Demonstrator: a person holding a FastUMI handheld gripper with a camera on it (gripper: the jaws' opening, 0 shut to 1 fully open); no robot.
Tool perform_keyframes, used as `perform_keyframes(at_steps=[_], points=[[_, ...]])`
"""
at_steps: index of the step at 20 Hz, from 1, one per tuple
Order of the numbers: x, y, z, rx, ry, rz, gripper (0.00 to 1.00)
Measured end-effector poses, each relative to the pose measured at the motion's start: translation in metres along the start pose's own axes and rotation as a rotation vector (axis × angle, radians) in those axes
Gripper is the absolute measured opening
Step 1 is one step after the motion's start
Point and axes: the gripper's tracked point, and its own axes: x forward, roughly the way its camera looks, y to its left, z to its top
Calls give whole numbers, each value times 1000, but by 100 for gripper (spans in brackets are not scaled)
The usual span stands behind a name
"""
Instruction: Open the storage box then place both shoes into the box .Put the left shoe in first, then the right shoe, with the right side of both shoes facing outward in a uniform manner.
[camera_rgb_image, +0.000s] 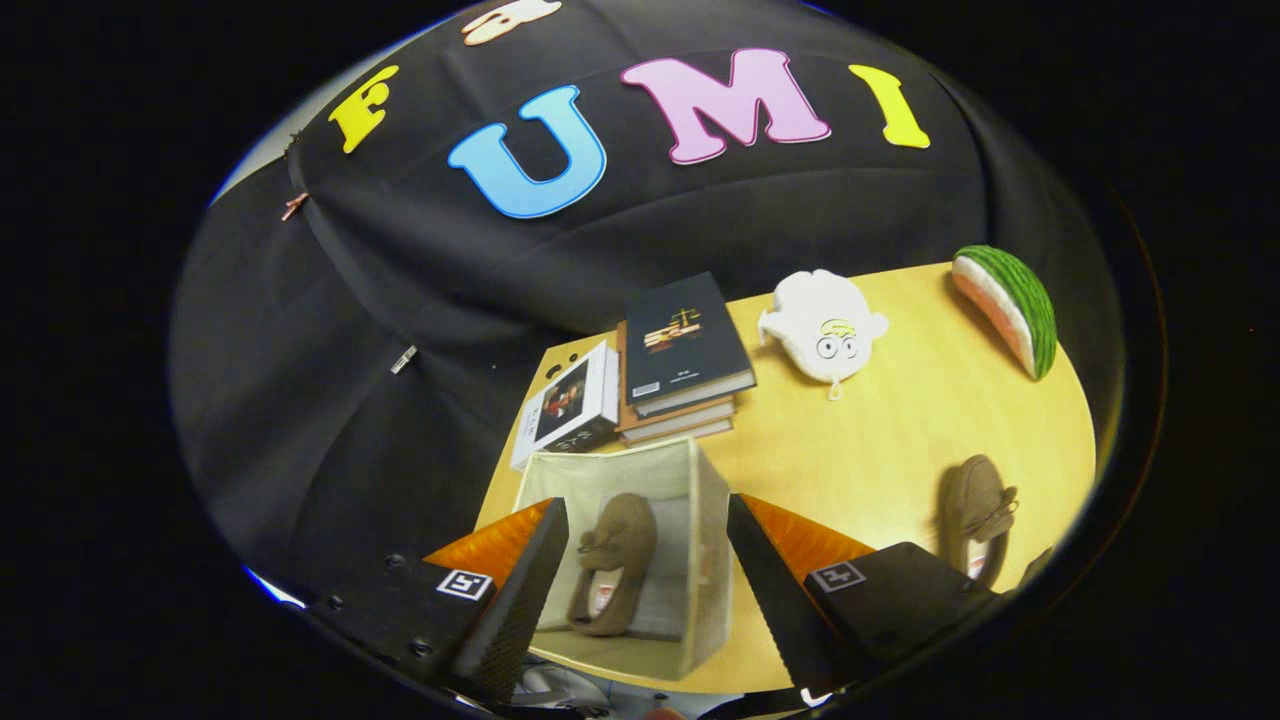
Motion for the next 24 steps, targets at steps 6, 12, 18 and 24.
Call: perform_keyframes(at_steps=[6, 12, 18, 24], points=[[-42, -132, -3, -162, 32, -121, 99], [-68, -247, -50, -168, 140, -228, 99], [-71, -329, -119, -211, 287, -304, 97], [-47, -350, -154, -229, 369, -307, 88]])
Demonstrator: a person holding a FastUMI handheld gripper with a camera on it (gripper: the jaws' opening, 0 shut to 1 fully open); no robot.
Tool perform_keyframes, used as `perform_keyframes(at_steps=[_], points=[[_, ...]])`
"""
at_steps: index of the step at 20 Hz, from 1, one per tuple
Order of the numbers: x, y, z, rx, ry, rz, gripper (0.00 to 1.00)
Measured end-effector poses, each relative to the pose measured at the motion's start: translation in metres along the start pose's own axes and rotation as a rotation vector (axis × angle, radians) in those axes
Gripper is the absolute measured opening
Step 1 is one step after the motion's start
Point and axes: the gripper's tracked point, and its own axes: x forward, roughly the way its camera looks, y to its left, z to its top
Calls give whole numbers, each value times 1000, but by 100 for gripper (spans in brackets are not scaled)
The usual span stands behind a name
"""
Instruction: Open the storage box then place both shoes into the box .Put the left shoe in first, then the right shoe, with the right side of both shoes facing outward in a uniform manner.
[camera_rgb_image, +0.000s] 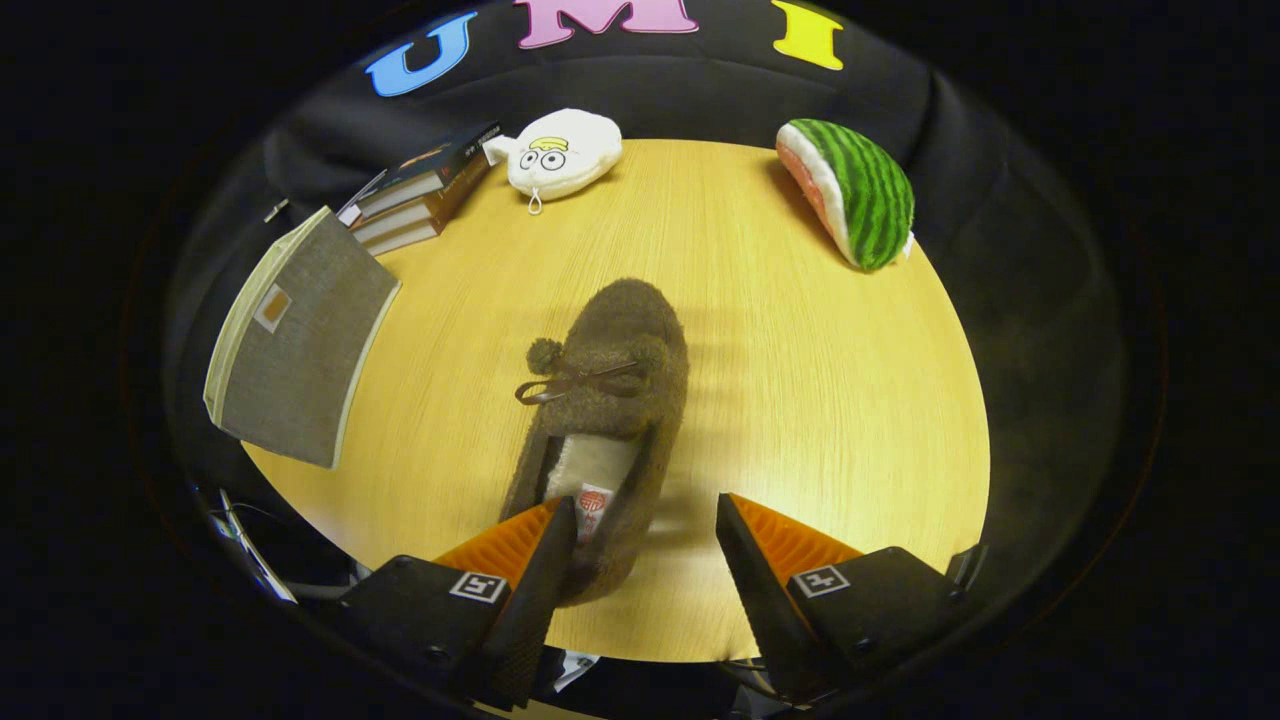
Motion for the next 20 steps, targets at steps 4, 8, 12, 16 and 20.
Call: perform_keyframes(at_steps=[4, 8, 12, 16, 20], points=[[26, 0, 17, 3, -39, -11, 74], [52, -8, 42, 29, -97, -35, 46], [51, -18, 46, 104, -103, -87, 11], [39, -21, 44, 162, -90, -88, 7], [9, -25, 46, 236, -99, -96, 7]])
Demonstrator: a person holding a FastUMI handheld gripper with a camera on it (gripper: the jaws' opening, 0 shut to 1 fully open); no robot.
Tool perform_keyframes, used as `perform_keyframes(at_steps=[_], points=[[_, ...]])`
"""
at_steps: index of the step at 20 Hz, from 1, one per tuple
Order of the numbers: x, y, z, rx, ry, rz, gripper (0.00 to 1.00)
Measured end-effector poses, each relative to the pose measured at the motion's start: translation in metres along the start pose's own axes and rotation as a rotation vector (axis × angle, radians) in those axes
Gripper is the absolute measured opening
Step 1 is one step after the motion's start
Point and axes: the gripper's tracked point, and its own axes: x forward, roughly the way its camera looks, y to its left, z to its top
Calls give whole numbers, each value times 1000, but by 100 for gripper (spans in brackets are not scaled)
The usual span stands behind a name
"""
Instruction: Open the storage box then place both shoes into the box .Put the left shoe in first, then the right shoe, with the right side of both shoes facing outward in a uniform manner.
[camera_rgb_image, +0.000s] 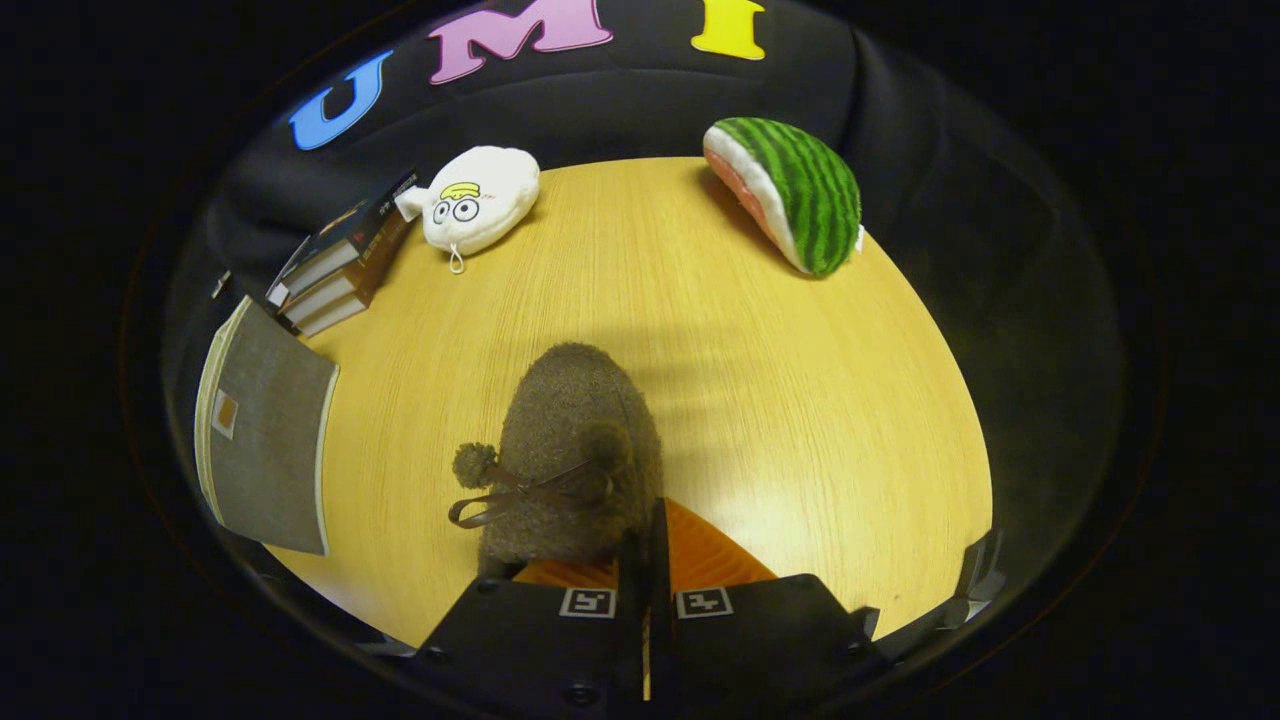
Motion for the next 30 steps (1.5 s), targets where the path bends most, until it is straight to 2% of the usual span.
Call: perform_keyframes(at_steps=[7, 15, 25, 30], points=[[-64, 30, 48, 66, -76, 41, 7], [-123, 137, 92, 90, -156, 146, 7], [-132, 301, 81, 35, -123, 271, 7], [-120, 356, 59, 30, -59, 271, 7]])
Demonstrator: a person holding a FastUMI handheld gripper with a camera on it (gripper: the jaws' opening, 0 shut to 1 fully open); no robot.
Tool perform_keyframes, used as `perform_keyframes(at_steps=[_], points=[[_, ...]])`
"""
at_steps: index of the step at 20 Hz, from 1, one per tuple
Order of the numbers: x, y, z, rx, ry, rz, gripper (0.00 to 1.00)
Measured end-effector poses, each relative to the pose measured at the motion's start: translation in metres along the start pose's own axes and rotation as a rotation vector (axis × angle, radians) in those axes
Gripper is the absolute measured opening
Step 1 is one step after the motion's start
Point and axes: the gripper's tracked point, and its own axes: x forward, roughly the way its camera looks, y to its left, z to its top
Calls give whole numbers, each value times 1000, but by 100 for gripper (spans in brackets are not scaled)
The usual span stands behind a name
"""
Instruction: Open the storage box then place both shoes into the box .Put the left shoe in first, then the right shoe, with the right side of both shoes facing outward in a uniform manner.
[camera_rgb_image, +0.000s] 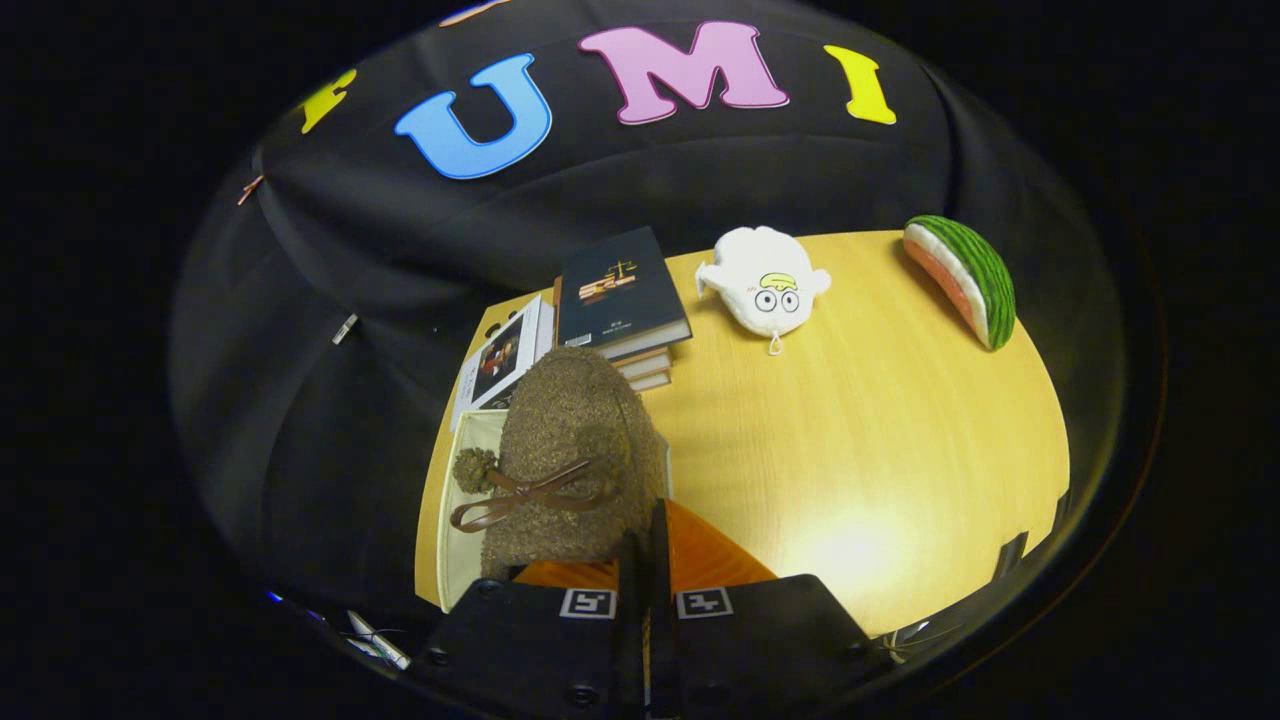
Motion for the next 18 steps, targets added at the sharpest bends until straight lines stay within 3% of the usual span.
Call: perform_keyframes(at_steps=[4, 8, 11, 15, 17, 18], points=[[23, 22, -20, -37, 46, -29, 7], [43, 10, -24, -78, 39, -138, 7], [50, 16, -25, -89, 51, -137, 10], [52, 23, -38, -104, 86, -135, 20], [53, 33, -35, -103, 77, -87, 26], [51, 41, -34, -99, 77, -57, 42]])
